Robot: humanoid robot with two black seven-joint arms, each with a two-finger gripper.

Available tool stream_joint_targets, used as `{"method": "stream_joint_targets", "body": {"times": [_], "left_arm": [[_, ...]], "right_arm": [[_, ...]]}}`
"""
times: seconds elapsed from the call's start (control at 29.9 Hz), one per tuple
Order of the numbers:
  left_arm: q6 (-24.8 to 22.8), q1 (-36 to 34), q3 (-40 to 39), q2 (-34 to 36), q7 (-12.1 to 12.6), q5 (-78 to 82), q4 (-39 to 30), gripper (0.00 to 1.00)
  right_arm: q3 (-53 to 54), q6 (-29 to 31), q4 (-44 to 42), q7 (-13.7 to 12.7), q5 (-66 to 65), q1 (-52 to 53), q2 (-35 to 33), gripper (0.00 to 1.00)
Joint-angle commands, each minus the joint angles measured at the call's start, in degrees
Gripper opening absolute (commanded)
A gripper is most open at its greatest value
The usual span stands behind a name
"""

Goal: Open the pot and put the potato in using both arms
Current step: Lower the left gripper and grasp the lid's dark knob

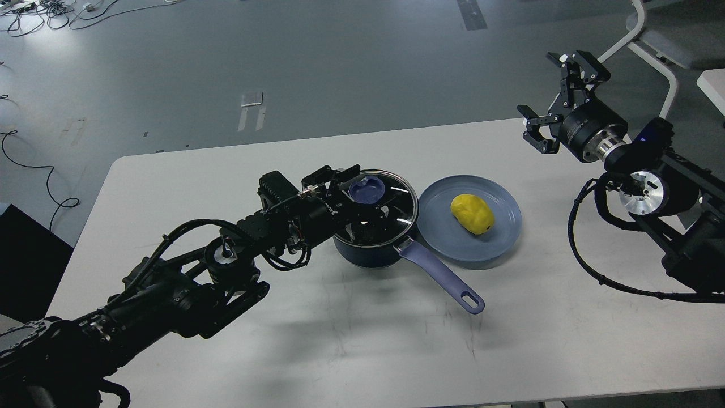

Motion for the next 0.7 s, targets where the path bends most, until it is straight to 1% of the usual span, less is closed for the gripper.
{"method": "stream_joint_targets", "body": {"times": [0.0,0.1,0.2,0.4,0.5,0.67], "left_arm": [[0.0,0.17,0.04,-0.17,0.0,0.0,1.05,0.98],[0.61,0.08,0.04,-0.17,-0.09,-0.17,1.58,0.98],[1.05,0.17,0.48,-0.34,-1.49,-0.78,1.67,0.98],[1.05,0.08,2.15,-0.43,-1.5,-3.86,1.67,0.97],[1.05,0.08,2.24,-0.43,-1.5,-4.04,1.67,0.92],[1.05,-0.01,2.24,-0.43,-1.41,-4.04,2.72,0.91]], "right_arm": [[-0.08,-0.01,0.0,0.0,-0.04,0.0,0.07,1.0],[0.0,-0.09,0.0,0.0,-0.04,0.0,-0.1,1.0],[0.01,-0.09,0.0,0.0,-0.04,-0.09,-0.11,1.0],[-0.08,-0.09,-0.09,0.0,-0.04,-0.17,-0.28,1.0],[-0.08,-0.18,-0.09,0.0,-0.04,-0.17,-0.28,1.0],[0.01,-0.18,-0.09,0.0,-0.04,-0.44,-0.28,1.0]]}}
